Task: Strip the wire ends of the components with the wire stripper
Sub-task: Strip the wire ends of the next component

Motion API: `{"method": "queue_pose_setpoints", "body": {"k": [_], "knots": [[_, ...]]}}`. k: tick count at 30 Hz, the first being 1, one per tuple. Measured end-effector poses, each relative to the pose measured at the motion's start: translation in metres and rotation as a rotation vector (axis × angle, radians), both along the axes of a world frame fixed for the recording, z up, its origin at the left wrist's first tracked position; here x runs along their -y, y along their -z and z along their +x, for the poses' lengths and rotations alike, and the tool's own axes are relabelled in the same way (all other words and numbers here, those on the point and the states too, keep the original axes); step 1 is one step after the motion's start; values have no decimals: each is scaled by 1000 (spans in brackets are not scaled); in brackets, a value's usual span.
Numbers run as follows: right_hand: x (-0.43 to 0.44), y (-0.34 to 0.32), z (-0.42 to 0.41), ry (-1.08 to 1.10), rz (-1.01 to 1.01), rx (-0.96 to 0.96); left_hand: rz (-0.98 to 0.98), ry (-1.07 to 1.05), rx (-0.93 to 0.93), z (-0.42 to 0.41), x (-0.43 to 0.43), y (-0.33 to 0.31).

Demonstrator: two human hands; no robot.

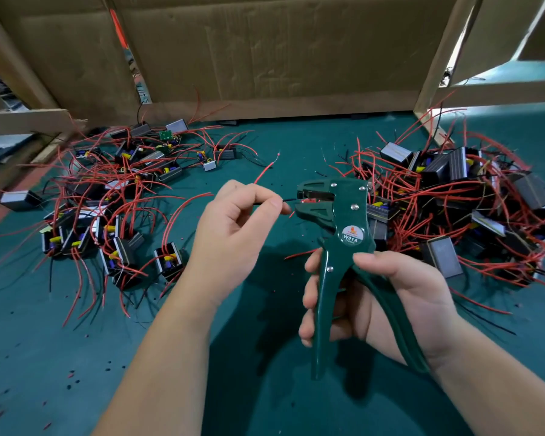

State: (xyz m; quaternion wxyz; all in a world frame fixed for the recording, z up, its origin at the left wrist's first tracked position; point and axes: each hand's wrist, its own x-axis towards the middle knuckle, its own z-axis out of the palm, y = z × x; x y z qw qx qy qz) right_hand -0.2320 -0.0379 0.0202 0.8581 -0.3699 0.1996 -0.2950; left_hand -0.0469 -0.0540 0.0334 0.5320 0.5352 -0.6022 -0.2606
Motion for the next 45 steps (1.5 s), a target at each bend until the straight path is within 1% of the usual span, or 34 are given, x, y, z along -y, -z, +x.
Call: {"method": "queue_pose_setpoints", "body": {"k": [7, 14, 22, 27, 30, 31, 33, 34, 35, 36, 37, 38, 40, 42, 43, 45], "knots": [[0, -3, -3, -51, -24, 9, -24, 2, 97, 2, -1, 0], [-1, -1, -2, 7, -94, -112, -31, 7, 120, 4, 0, 1], [-3, 0, 0, 66, -120, -218, -25, 14, 165, 5, 0, 2], [-5, 1, 4, 133, -50, -268, 16, 4, 224, 4, -2, 4], [-4, 2, 8, 271, -1, -283, 91, 38, 190, 3, -1, 5], [-2, 2, 8, 302, 17, -275, 115, 56, 218, 2, 0, 7], [1, 2, 8, 298, 49, -237, 151, 78, 335, 0, 1, 9], [2, 2, 7, 280, 62, -202, 166, 82, 363, -1, 2, 10], [4, 3, 7, 272, 71, -165, 184, 73, 352, -1, 3, 12], [5, 3, 6, 277, 71, -140, 206, 54, 297, -1, 4, 12], [6, 2, 6, 287, 66, -123, 236, 30, 187, -2, 5, 13], [6, 2, 5, 294, 58, -109, 270, 2, 30, -2, 6, 13], [5, 2, 5, 276, 31, -105, 317, -23, -343, -2, 8, 11], [4, 3, 6, 197, -5, -104, 328, 33, -676, -4, 9, 8], [2, 4, 7, 140, -18, -87, 324, 74, -792, -6, 9, 7], [-2, 5, 10, 61, -32, -48, 311, 144, -952, -10, 9, 5]]}}
